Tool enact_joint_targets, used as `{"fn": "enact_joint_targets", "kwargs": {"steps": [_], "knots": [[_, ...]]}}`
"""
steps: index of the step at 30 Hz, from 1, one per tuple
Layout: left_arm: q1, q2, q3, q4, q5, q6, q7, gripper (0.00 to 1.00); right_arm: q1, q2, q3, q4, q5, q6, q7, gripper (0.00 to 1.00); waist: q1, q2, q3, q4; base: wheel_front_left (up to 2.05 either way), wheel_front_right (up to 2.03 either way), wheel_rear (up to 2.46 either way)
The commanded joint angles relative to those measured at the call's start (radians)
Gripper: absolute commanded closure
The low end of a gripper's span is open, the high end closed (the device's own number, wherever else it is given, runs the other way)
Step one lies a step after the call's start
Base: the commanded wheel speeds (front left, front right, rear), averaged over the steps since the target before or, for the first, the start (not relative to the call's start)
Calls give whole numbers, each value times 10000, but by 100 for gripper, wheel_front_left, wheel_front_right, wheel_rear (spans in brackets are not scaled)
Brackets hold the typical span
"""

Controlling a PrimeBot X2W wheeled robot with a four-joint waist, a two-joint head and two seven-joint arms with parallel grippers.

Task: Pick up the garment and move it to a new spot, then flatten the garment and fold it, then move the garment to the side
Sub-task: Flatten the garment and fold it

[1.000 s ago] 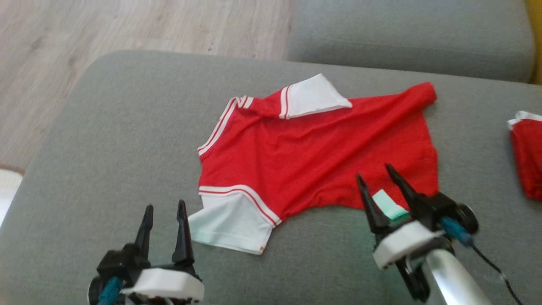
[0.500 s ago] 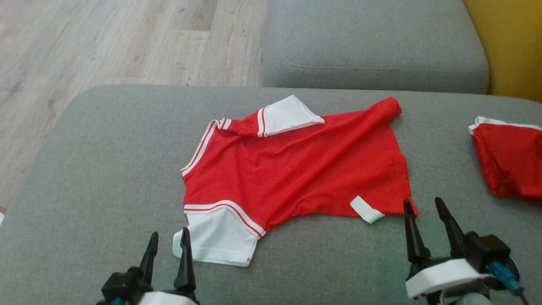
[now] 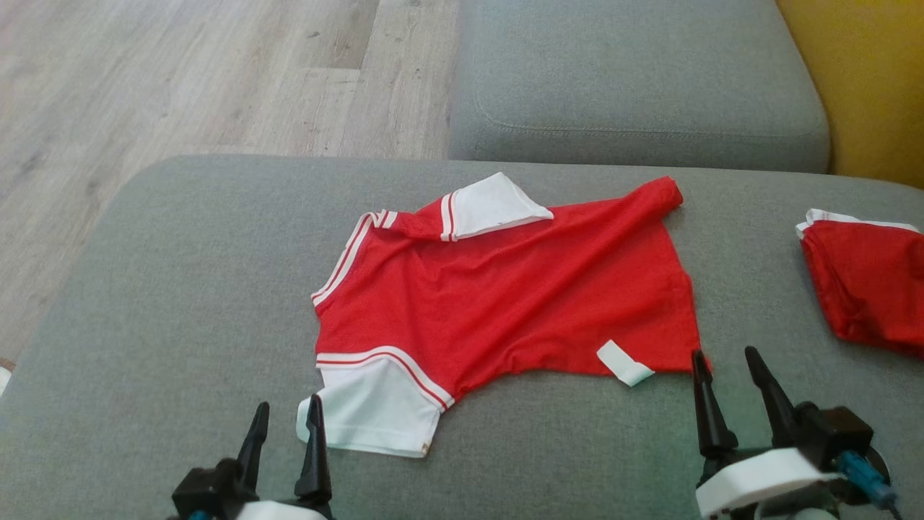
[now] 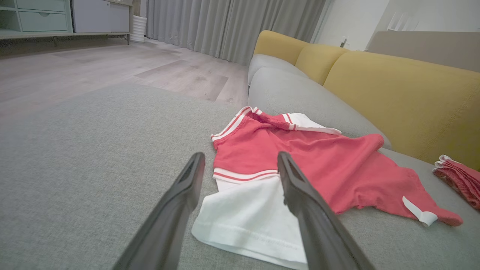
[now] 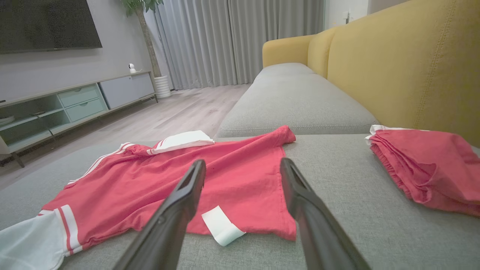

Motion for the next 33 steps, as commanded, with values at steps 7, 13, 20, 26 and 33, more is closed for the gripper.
{"fn": "enact_joint_targets", "kwargs": {"steps": [7,13,20,26,33], "knots": [[-222,245,281,-46,-178,65,257,0,-284,-51,264,-280,85,65,36,0,0,-1,103,-48,0,0,0],[-634,389,310,1107,-493,-6,1121,0,-391,-51,290,-338,4,65,154,0,0,-1,373,-318,0,0,0],[-1235,201,506,2219,-850,-92,1214,0,-399,-51,276,-464,-94,65,305,0,0,-1,743,-738,0,0,0],[-1612,109,584,2911,-1054,-269,1158,0,-443,-51,235,-510,-161,65,360,0,0,-1,981,-995,0,0,0],[-2132,131,652,3585,-1100,-387,993,0,-612,-51,215,-534,-236,65,404,0,0,-1,1268,-1150,0,0,0]]}}
